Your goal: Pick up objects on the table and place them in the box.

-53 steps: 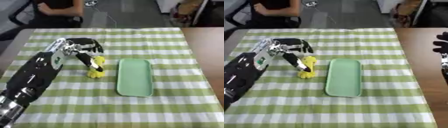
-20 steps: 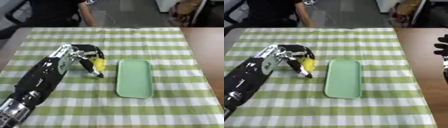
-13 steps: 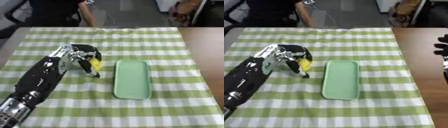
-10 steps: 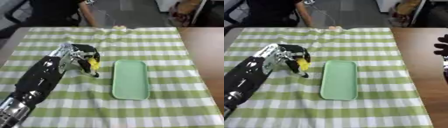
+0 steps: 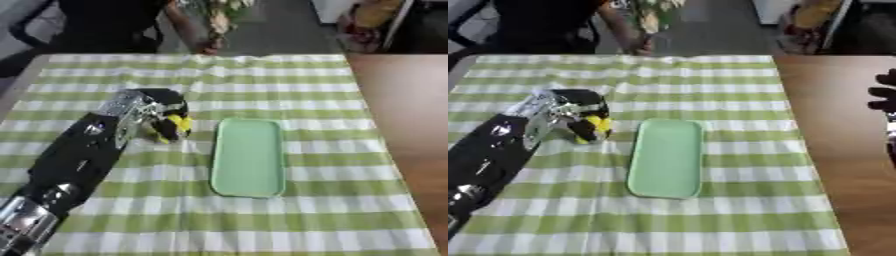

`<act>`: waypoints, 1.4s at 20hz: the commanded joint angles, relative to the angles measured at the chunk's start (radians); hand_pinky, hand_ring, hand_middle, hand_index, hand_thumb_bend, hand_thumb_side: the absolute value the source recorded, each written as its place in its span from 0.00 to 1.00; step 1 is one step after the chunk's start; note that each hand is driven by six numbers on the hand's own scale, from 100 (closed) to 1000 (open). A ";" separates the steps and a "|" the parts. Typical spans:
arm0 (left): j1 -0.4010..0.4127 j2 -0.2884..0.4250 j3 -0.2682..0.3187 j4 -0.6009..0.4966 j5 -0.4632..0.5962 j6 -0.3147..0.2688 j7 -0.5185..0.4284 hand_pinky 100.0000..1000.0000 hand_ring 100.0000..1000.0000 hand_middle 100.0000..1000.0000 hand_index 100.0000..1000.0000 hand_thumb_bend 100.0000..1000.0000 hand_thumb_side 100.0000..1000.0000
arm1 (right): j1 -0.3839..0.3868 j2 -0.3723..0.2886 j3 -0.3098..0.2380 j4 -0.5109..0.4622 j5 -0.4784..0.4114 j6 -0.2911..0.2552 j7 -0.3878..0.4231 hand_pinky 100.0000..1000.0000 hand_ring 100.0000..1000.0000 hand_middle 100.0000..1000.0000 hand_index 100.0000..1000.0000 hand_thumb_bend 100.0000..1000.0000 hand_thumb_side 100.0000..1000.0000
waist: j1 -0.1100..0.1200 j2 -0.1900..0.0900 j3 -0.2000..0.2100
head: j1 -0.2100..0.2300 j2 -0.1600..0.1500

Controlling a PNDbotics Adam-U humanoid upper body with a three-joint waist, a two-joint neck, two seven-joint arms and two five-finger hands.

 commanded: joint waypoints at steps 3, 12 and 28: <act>-0.019 0.033 0.006 -0.020 0.016 0.005 0.035 0.00 0.00 0.15 0.25 0.00 0.31 | -0.012 -0.010 -0.005 -0.020 -0.002 0.001 -0.001 0.66 0.73 0.75 0.88 0.00 0.77 | 0.000 -0.011 0.002 | 0.002 -0.014; -0.022 0.038 0.002 -0.023 0.030 0.005 0.018 0.00 0.00 0.13 0.24 0.00 0.32 | -0.012 -0.009 -0.005 -0.019 -0.002 0.001 -0.001 0.66 0.73 0.75 0.88 0.00 0.77 | 0.001 -0.013 0.003 | 0.003 -0.015; -0.064 0.211 -0.044 -0.212 0.057 -0.065 -0.147 0.00 0.00 0.00 0.07 0.00 0.42 | -0.005 -0.021 -0.005 -0.016 0.004 0.001 -0.001 0.66 0.73 0.76 0.88 0.00 0.77 | 0.023 -0.028 0.004 | -0.029 -0.011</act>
